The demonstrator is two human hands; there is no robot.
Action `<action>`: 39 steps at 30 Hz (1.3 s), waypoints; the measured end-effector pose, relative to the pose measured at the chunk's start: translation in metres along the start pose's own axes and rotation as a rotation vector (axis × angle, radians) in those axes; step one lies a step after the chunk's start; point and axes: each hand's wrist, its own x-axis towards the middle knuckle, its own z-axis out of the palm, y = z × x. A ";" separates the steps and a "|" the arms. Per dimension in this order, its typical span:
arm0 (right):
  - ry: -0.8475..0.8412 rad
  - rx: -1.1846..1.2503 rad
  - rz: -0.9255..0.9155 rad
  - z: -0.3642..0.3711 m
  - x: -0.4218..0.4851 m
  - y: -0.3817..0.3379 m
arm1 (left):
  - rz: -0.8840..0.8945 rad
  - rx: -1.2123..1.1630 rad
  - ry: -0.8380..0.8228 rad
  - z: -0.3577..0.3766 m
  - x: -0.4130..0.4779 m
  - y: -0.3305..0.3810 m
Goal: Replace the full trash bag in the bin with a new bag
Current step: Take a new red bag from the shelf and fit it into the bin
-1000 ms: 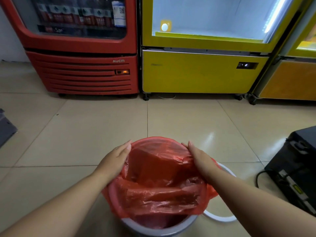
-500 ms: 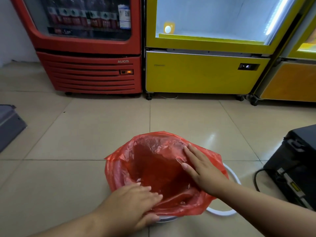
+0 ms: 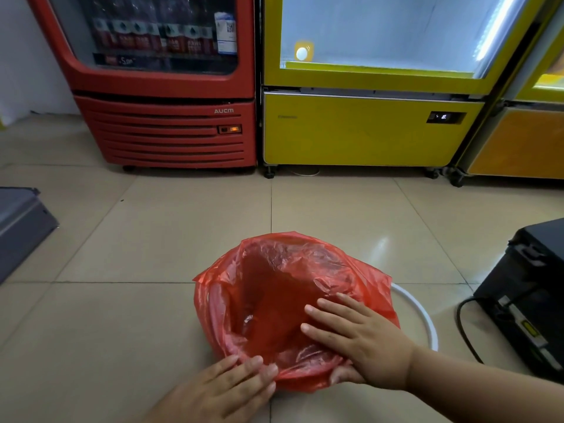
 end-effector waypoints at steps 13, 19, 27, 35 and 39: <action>-0.230 -0.164 0.137 -0.027 0.074 0.035 | -0.336 -0.312 -0.305 -0.015 0.091 -0.079; -0.569 -0.385 0.253 -0.006 0.098 0.040 | -0.242 -0.253 -0.765 0.013 0.099 -0.083; -0.385 -0.217 0.180 -0.002 0.102 0.044 | -0.268 -0.158 -0.966 0.018 0.113 -0.081; 0.177 0.367 0.528 -0.003 0.105 0.062 | -0.676 -0.464 -0.151 0.029 0.115 -0.099; 0.132 0.633 0.644 0.001 0.117 0.068 | -0.810 -0.666 -0.160 0.043 0.119 -0.114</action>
